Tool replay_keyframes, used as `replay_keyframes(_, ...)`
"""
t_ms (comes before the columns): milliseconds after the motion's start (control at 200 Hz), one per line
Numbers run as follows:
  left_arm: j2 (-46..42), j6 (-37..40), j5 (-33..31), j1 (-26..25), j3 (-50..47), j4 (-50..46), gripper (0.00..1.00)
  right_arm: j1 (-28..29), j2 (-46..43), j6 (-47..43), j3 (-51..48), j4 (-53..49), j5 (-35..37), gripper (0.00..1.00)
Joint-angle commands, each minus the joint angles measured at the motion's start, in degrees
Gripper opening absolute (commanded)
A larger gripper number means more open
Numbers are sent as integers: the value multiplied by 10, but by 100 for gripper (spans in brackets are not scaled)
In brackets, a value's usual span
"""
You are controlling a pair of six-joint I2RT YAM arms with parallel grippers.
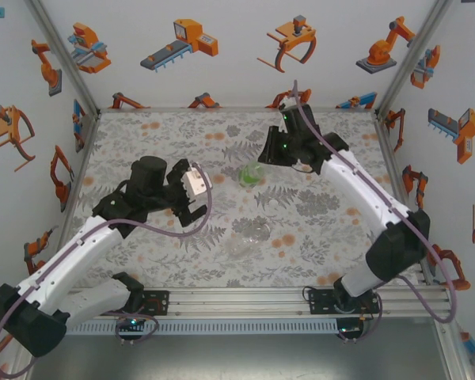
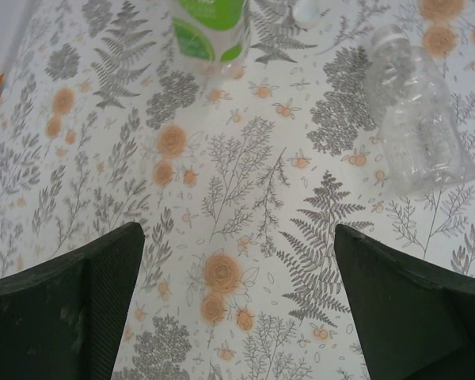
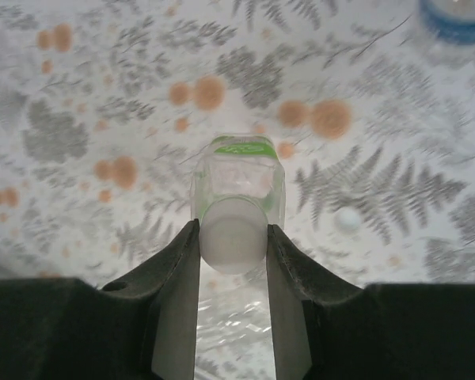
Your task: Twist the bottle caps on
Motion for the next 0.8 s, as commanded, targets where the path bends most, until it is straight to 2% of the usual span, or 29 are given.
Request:
replay_keyframes(0,-20,-102,-35,22,16,5,97,-20,64,-107,86,-80,35,0)
replay_keyframes(90,-23,-208,-56,54,22,-8,97,-31,124,-137,163,-113,38,0)
replay_keyframes(165,-17,-245,-13,94,22,-31,97,-34,171,-154,219,-133,37,0)
replay_keyframes(225,-17,-258,3,111,11,-35,97,-36,202,-164,257,-143,44,0)
replay_keyframes(310,-24,-278,-13,113,-11,-23,97,-37,242,-177,307,-159,56,0)
replay_keyframes(471,-21,-286,-4,114,-6,-41,97,-39,305,-196,379,-179,71,0)
replay_keyframes(741,-30,-314,36,114,-21,-21,97,-40,352,-217,412,-165,70,0)
replay_keyframes(796,-35,-316,42,113,-29,-12,97,-40,356,-217,410,-160,71,3)
